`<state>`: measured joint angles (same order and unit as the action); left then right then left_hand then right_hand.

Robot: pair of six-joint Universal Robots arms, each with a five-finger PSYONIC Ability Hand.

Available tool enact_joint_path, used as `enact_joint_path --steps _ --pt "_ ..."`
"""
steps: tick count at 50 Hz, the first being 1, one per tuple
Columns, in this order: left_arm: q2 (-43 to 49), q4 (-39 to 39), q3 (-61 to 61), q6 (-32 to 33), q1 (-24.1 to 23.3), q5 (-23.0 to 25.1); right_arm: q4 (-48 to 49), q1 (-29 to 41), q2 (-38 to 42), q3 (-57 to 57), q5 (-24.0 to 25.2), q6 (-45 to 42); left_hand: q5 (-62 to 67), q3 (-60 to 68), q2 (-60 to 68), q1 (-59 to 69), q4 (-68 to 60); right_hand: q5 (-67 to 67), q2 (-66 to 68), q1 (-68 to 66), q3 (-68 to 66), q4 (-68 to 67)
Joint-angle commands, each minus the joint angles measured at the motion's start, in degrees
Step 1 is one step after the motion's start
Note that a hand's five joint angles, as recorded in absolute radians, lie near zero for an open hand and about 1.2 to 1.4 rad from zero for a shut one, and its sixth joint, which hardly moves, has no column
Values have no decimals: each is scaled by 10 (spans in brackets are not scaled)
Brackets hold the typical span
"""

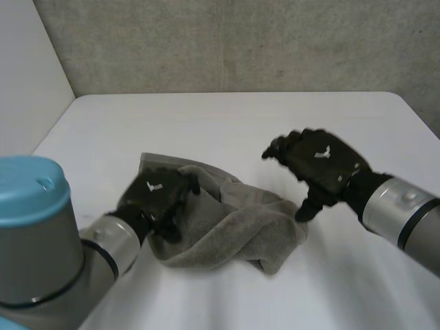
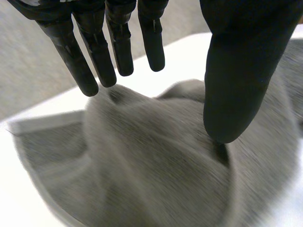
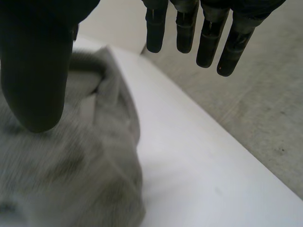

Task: Fold the laundry

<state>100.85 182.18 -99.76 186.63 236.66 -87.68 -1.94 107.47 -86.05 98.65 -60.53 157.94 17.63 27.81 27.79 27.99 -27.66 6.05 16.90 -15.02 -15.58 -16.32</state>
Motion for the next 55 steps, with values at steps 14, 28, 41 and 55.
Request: enact_joint_path --steps 14,28,41,55 --pt "-2 -41 -8 23 147 149 -200 -17 169 -271 13 167 23 21 21 19 -22 13 4 -23 -17 -10" --pt "11 -37 -69 71 239 265 -286 11 332 -409 12 80 26 24 24 22 -26 63 55 -73 -68 -60" --pt "56 -33 -73 180 260 288 -337 66 402 -449 34 37 16 14 14 12 -16 98 90 -109 -103 -96" --pt "58 -23 -70 179 256 287 -349 94 399 -451 -51 -22 9 7 8 6 -9 639 631 -650 -644 -637"
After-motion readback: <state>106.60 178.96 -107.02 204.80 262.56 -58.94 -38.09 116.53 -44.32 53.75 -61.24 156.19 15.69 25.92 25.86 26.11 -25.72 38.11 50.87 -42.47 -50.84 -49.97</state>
